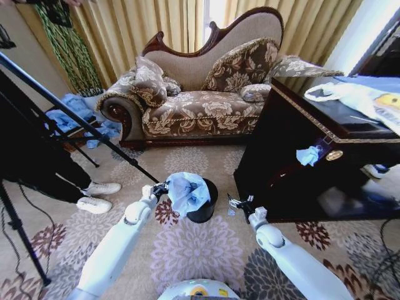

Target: Place a garbage bag over the trash bin.

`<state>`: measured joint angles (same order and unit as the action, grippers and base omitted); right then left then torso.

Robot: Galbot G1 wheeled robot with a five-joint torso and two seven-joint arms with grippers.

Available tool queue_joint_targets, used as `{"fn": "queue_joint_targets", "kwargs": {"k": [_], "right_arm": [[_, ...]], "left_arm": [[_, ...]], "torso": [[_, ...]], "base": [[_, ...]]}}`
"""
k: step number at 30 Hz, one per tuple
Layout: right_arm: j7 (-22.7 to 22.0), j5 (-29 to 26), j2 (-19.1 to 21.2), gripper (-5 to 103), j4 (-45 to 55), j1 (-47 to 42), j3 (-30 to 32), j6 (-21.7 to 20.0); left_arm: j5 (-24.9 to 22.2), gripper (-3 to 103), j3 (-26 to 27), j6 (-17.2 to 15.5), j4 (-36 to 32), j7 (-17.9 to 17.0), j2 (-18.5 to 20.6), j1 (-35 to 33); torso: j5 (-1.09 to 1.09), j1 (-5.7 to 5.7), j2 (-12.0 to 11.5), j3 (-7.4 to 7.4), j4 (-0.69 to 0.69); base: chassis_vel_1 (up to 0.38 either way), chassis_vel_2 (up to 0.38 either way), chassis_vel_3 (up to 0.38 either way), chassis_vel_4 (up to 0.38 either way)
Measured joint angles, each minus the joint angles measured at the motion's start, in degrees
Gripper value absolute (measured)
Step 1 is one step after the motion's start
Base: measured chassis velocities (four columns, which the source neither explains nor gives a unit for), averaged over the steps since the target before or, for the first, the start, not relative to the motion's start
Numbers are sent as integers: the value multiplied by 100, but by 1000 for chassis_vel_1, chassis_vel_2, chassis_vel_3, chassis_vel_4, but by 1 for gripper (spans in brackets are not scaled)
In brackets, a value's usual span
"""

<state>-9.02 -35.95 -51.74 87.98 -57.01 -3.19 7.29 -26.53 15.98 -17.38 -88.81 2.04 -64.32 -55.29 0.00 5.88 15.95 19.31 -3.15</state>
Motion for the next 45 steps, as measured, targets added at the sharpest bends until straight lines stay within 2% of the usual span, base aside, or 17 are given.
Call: {"fn": "queue_joint_targets", "kwargs": {"k": [9, 16, 17, 21, 22, 24, 25, 28, 36, 45], "right_arm": [[-11, 49, 27, 100, 206, -209, 95, 3], [-65, 71, -14, 100, 314, -255, 105, 7], [-135, 18, -22, 100, 401, -258, 105, 1], [-901, -385, -73, 100, 908, -182, 22, -241], [-901, -385, -73, 100, 908, -182, 22, -241], [-1494, -675, -111, 100, 1289, -85, -183, -508], [-1494, -675, -111, 100, 1289, -85, -183, -508], [-2038, -773, -239, 100, 1519, 74, -671, -853], [-2493, -539, -721, 100, 1192, 613, -1497, -973], [-2824, -752, -1113, 102, 994, 1025, -1889, -1109]], "left_arm": [[48, 0, -185, 243, 1024, 3, -255, 364], [66, -2, -295, 307, 1305, 58, -347, 552], [73, 6, -306, 307, 1305, 67, -359, 556], [125, 0, -324, 306, 1194, 88, -378, 485], [125, 0, -324, 306, 1194, 88, -378, 485], [185, 0, -325, 305, 1158, 113, -380, 410], [185, 0, -325, 305, 1158, 113, -380, 410], [230, 0, -315, 311, 1150, 132, -391, 336], [273, 0, -288, 316, 1156, 136, -428, 317], [333, 0, -278, 334, 1179, 147, -533, 305]], "torso": [[0, 0, 0, 0, 0], [0, 0, 0, 0, -1], [0, 0, 0, 0, -1], [0, 0, 0, 0, -1], [0, 0, 0, 0, -1], [-2, 0, 0, 0, 1], [-2, 0, 0, 0, 1], [-2, 0, 0, 0, 0], [-1, 0, 0, 0, 0], [-2, 0, 0, 0, 0]], "base": [[0, 0, 0, 0], [0, 0, 0, 0], [0, 0, 0, 0], [0, 0, 0, 0], [0, 0, 0, 0], [0, 0, 0, 0], [0, 0, 0, 0], [0, 0, 0, 0], [0, 0, 0, 0], [0, 0, 0, 0]]}}
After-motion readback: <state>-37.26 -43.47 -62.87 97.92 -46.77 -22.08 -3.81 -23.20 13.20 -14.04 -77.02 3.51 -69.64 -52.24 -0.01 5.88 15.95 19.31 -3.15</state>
